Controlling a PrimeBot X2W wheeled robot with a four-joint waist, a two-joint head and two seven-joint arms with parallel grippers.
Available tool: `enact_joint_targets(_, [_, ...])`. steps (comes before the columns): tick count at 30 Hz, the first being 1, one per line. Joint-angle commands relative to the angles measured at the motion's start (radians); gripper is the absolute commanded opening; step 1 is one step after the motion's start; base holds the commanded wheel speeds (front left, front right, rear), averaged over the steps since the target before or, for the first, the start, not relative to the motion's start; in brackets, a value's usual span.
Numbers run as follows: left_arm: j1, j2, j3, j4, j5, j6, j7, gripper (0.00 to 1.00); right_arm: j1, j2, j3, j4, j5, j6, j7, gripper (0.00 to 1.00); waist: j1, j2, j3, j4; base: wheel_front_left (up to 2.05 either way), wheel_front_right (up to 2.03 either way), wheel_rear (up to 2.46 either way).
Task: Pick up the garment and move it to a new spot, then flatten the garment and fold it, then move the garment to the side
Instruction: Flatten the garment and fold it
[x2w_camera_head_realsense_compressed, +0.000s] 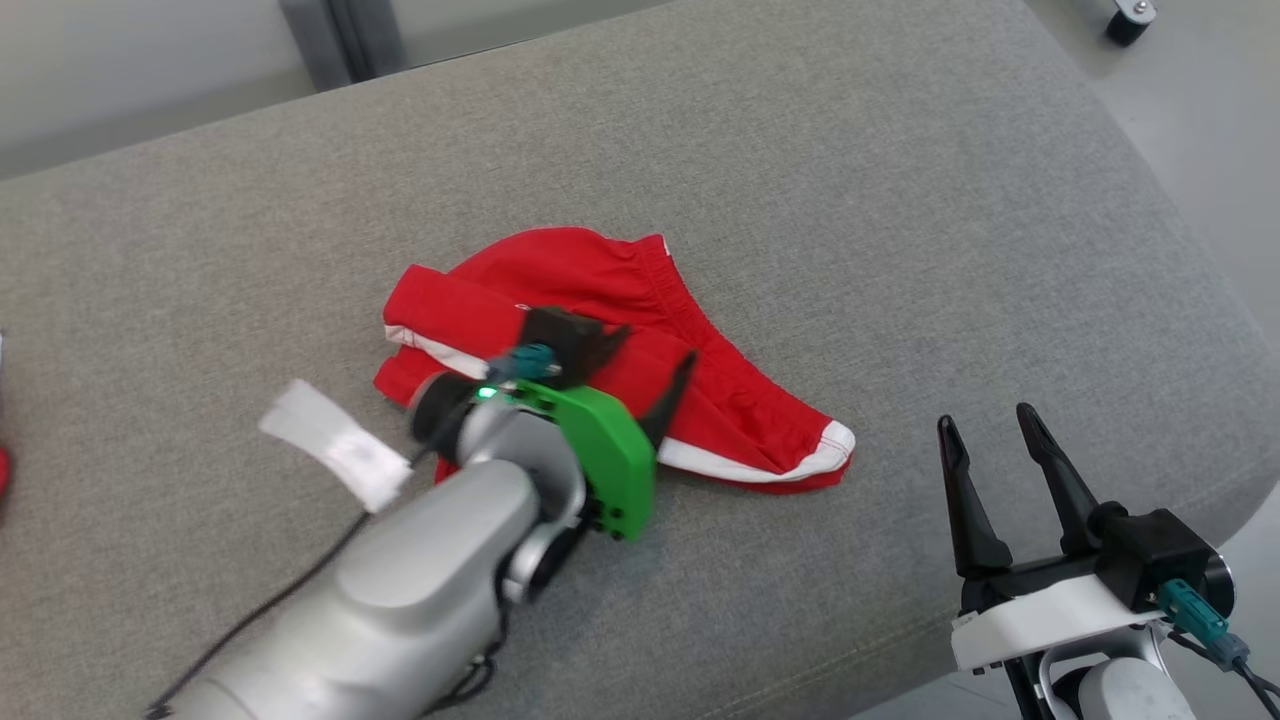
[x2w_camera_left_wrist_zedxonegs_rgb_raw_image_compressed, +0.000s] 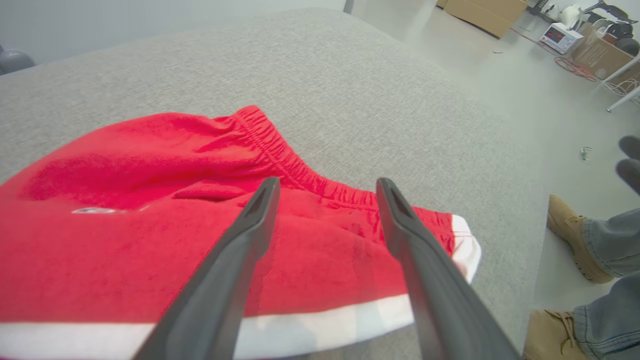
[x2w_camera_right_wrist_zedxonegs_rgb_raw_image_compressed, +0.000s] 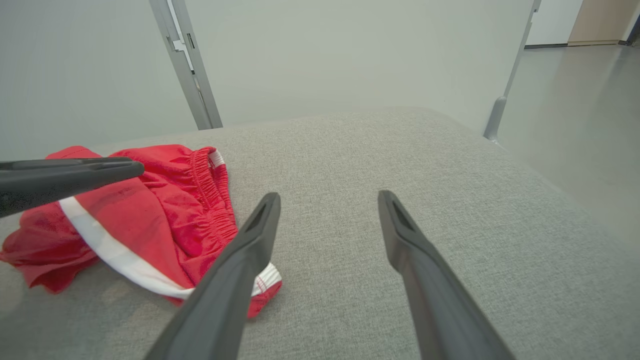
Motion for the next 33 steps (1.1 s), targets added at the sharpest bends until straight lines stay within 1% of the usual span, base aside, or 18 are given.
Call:
enact_joint_targets(1, [0.005,0.063,0.024,-0.022,-0.026,0.013,0.018,1.00,0.012,0.000,-0.004,-0.006,0.006,0.000,-0.003,1.00,0.0000,-0.0001,-0.010,0.022,0.00,0.00,0.00])
enact_joint_targets(2, [0.005,0.063,0.024,-0.022,-0.026,0.013,0.018,1.00,0.012,0.000,-0.004,-0.006,0.006,0.000,-0.003,1.00,0.0000,-0.0001,-0.010,0.022,0.00,0.00,0.00])
enact_joint_targets(6, [0.023,0.195,0.059,-0.076,-0.053,0.039,0.053,1.00,0.017,-0.001,-0.005,-0.010,0.007,0.000,-0.003,1.00,0.0000,-0.0001,-0.007,0.036,0.00,0.00,0.00])
enact_joint_targets(9, [0.031,0.279,0.090,-0.112,-0.071,0.059,0.072,1.00,0.015,-0.001,-0.006,-0.013,0.004,0.000,-0.003,1.00,0.0000,-0.0001,0.000,0.042,0.00,0.00,0.00])
enact_joint_targets(11, [0.040,0.318,0.112,-0.123,-0.086,0.070,0.077,1.00,0.011,-0.001,-0.007,-0.015,0.000,0.000,-0.003,1.00,0.0000,-0.0001,0.006,0.046,0.00,0.00,0.00])
enact_joint_targets(13, [0.042,0.347,0.127,-0.120,-0.108,0.063,0.093,1.00,0.005,-0.001,-0.007,-0.015,-0.004,0.000,-0.003,1.00,0.0000,-0.0001,0.014,0.051,0.00,0.00,0.00])
enact_joint_targets(15, [0.031,0.362,0.144,-0.106,-0.130,0.047,0.105,1.00,-0.004,-0.001,-0.002,-0.013,-0.012,0.000,-0.003,1.00,0.0000,-0.0001,0.022,0.053,0.00,0.00,0.00])
enact_joint_targets(17, [0.013,0.363,0.150,-0.088,-0.148,0.026,0.117,1.00,-0.013,-0.001,0.001,-0.013,-0.015,0.000,-0.003,1.00,0.0000,-0.0001,0.029,0.052,0.00,0.00,0.00])
enact_joint_targets(23, [-0.021,0.357,0.130,-0.032,-0.158,-0.067,0.168,1.00,-0.024,-0.001,-0.001,-0.014,-0.032,0.000,-0.003,1.00,0.0000,-0.0001,0.040,0.042,0.00,0.00,0.00])
enact_joint_targets(27, [-0.045,0.351,0.116,0.007,-0.150,-0.105,0.181,1.00,-0.015,-0.001,-0.002,-0.015,-0.037,0.000,-0.003,1.00,0.0000,-0.0001,0.039,0.036,0.00,0.00,0.00])
enact_joint_targets(33, [-0.061,0.324,0.113,0.051,-0.171,-0.154,0.191,1.00,-0.002,-0.001,0.001,-0.012,-0.043,0.000,-0.003,1.00,0.0000,-0.0001,0.037,0.040,0.00,0.00,0.00])
